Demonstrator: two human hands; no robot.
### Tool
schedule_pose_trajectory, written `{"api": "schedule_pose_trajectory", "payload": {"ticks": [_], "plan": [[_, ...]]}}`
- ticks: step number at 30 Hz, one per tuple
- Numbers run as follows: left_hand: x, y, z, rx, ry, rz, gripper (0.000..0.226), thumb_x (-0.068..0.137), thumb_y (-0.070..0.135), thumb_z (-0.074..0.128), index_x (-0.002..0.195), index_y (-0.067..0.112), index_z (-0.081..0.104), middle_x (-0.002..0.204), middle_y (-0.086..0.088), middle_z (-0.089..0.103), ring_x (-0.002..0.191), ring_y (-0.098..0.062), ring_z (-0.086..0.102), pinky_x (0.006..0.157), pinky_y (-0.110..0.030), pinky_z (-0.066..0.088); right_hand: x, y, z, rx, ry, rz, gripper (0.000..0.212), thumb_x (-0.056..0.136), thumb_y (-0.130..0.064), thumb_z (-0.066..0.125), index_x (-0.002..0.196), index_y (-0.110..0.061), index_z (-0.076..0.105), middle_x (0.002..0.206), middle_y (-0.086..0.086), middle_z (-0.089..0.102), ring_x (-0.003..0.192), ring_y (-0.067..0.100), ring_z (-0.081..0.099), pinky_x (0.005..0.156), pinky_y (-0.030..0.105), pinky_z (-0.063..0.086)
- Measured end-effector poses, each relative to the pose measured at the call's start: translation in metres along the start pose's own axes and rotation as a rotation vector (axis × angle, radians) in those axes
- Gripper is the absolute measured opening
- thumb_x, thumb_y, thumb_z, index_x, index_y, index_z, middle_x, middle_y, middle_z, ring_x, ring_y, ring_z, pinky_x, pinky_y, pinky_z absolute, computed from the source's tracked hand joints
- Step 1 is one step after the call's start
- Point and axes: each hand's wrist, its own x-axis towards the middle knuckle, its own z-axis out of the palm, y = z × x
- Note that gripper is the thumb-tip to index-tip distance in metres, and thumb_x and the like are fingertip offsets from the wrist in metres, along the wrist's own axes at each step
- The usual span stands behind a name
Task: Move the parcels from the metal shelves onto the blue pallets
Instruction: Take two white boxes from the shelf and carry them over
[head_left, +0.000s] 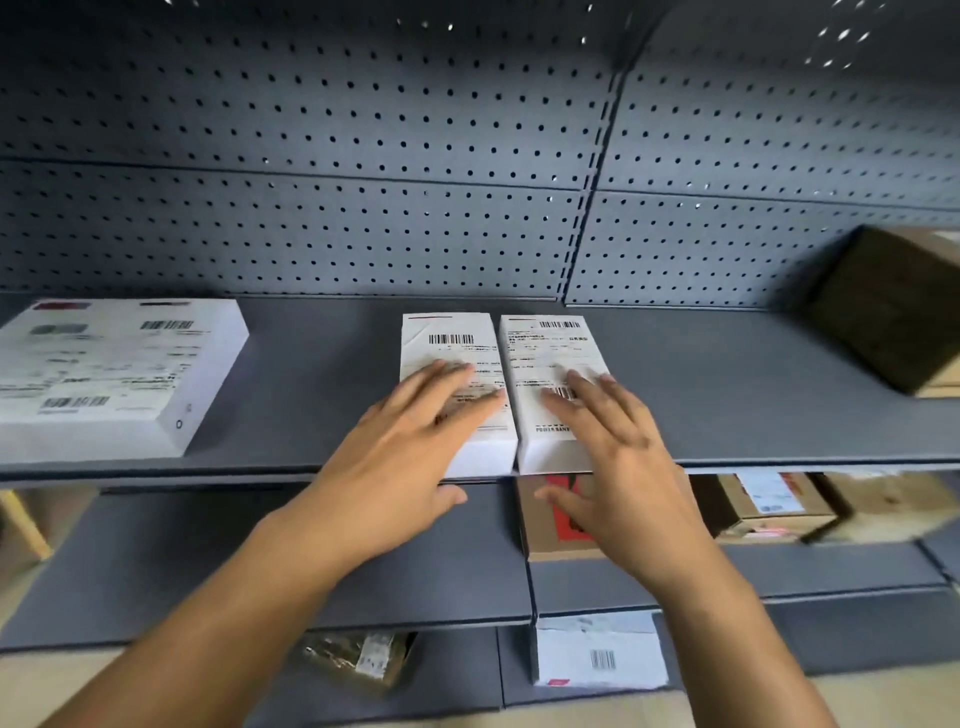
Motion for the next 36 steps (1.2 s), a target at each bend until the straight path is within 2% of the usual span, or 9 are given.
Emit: {"api": "schedule_pose_trajectory", "payload": {"ticks": [6, 10, 13, 16, 18, 20, 25, 30, 36], "plan": [[-0.022, 0.001, 0.004, -0.066, 0.136, 0.071, 0.093, 0.069, 0.014, 0.085, 0.15, 0.034, 0.042, 0.155, 0.001, 0.034, 0.144, -0.023, 0.032, 0.094, -0.05, 0.054, -0.026, -0.011, 0.0, -0.061, 0.085, 0.042, 0.087, 0.077, -0.023, 0.087, 0.151, -0.038, 0.044, 0.164, -0.018, 0.034, 0.152, 0.016, 0.03, 0.095, 0.029, 0.053], [-0.031, 0.0, 0.01, -0.124, 0.223, 0.095, 0.084, 0.07, 0.012, 0.086, 0.144, 0.031, 0.053, 0.15, 0.002, 0.044, 0.144, -0.021, 0.037, 0.09, -0.042, 0.055, -0.04, -0.023, 0.003, -0.145, 0.121, 0.079, 0.085, 0.079, -0.023, 0.084, 0.152, -0.037, 0.042, 0.163, -0.016, 0.036, 0.15, 0.017, 0.032, 0.085, 0.026, 0.055], [-0.034, 0.0, 0.009, -0.115, 0.224, 0.106, 0.085, 0.069, 0.018, 0.089, 0.144, 0.033, 0.053, 0.15, 0.004, 0.043, 0.144, -0.021, 0.037, 0.079, -0.041, 0.058, -0.035, -0.026, 0.004, -0.174, 0.124, 0.093, 0.082, 0.079, -0.018, 0.079, 0.151, -0.035, 0.044, 0.161, -0.013, 0.04, 0.148, 0.02, 0.035, 0.082, 0.034, 0.062], [-0.036, 0.001, 0.012, -0.118, 0.252, 0.078, 0.084, 0.07, 0.014, 0.086, 0.144, 0.037, 0.052, 0.15, 0.007, 0.043, 0.144, -0.019, 0.036, 0.068, -0.044, 0.062, -0.032, -0.024, 0.006, -0.167, 0.129, 0.088, 0.081, 0.076, -0.012, 0.075, 0.149, -0.033, 0.047, 0.159, -0.012, 0.044, 0.146, 0.021, 0.039, 0.07, 0.037, 0.063], [-0.041, 0.002, 0.014, -0.143, 0.298, 0.06, 0.083, 0.071, 0.009, 0.083, 0.143, 0.037, 0.053, 0.149, 0.009, 0.045, 0.144, -0.018, 0.037, 0.073, -0.046, 0.062, -0.036, -0.021, 0.007, -0.15, 0.163, 0.07, 0.08, 0.076, -0.011, 0.073, 0.149, -0.033, 0.048, 0.158, -0.014, 0.045, 0.146, 0.02, 0.04, 0.064, 0.037, 0.062], [-0.044, 0.005, 0.014, -0.173, 0.364, 0.074, 0.079, 0.072, 0.006, 0.081, 0.142, 0.033, 0.056, 0.146, 0.009, 0.05, 0.142, -0.019, 0.041, 0.085, -0.044, 0.061, -0.04, -0.016, 0.005, -0.11, 0.225, 0.057, 0.081, 0.076, -0.012, 0.073, 0.149, -0.033, 0.047, 0.156, -0.017, 0.046, 0.146, 0.018, 0.04, 0.065, 0.037, 0.062], [-0.042, 0.027, 0.008, -0.205, 0.501, 0.123, 0.074, 0.073, 0.002, 0.082, 0.139, 0.024, 0.06, 0.142, 0.005, 0.055, 0.138, -0.021, 0.046, 0.113, -0.03, 0.04, -0.05, -0.001, -0.023, -0.074, 0.345, 0.007, 0.082, 0.072, -0.013, 0.076, 0.147, -0.032, 0.051, 0.153, -0.019, 0.049, 0.142, 0.015, 0.045, 0.073, 0.031, 0.061], [-0.031, 0.067, 0.001, -0.241, 0.598, 0.163, 0.067, 0.074, -0.002, 0.083, 0.136, 0.016, 0.063, 0.142, -0.003, 0.056, 0.138, -0.027, 0.046, 0.116, -0.038, 0.038, -0.069, 0.021, -0.06, -0.049, 0.425, -0.036, 0.082, 0.07, -0.007, 0.079, 0.146, -0.027, 0.055, 0.152, -0.013, 0.052, 0.14, 0.02, 0.048, 0.091, 0.034, 0.058], [-0.008, 0.137, -0.001, -0.286, 0.67, 0.228, 0.063, 0.073, -0.004, 0.082, 0.131, 0.011, 0.065, 0.14, -0.007, 0.057, 0.136, -0.03, 0.049, 0.115, -0.04, 0.039, -0.107, 0.067, -0.105, -0.07, 0.477, 0.02, 0.084, 0.069, -0.008, 0.084, 0.145, -0.029, 0.056, 0.151, -0.015, 0.052, 0.141, 0.017, 0.048, 0.103, 0.024, 0.047]]}}
